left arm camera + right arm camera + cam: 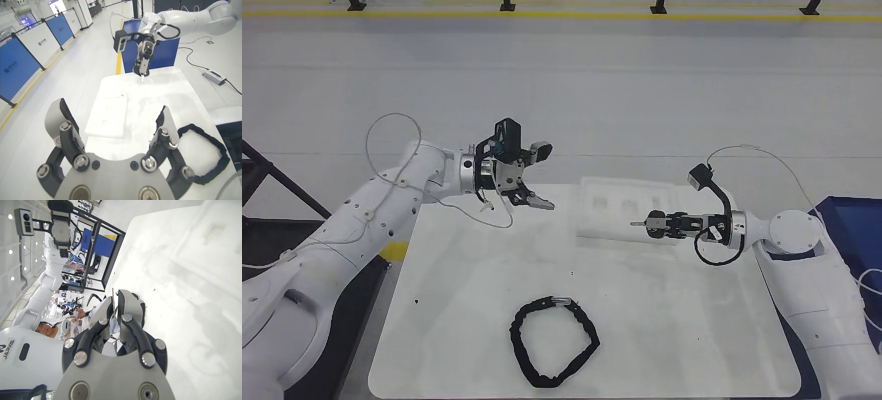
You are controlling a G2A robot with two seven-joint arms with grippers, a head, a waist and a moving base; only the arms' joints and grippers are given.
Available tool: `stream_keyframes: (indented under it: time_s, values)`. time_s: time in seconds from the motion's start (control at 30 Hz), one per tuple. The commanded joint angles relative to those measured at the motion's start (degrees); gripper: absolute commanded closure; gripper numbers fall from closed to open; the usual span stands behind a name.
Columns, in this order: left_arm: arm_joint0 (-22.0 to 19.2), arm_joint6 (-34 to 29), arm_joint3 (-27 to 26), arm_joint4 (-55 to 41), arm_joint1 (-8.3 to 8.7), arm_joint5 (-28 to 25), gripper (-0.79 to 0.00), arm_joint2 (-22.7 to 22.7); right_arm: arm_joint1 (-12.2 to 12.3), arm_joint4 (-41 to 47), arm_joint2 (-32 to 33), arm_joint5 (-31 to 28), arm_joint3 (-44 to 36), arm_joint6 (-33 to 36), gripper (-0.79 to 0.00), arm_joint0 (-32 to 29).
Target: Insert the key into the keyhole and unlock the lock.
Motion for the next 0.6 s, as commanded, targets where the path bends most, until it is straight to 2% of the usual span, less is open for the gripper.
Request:
stream_keyframes:
  time_s: [0.0,0.23,0.47,0.57]
  values:
    - [2.3,0.5,-0.7,1.7,0.24,0.0,-0.785,0.5,0.0,0.0,0.0,0.0,0.0,0.0,0.0,0.0]
    - [6.6,-0.9,-1.1,6.2,0.19,0.0,-0.785,3.6,0.0,0.0,0.0,0.0,0.0,0.0,0.0,0.0]
    - [7.8,-2.9,-0.5,8.1,-1.53,0.0,-0.785,9.1,0.0,0.0,0.0,0.0,0.0,0.0,0.0,0.0]
    - [9.0,-5.2,-1.0,9.9,-2.39,0.0,-0.785,9.5,0.0,0.0,0.0,0.0,0.0,0.0,0.0,0.0]
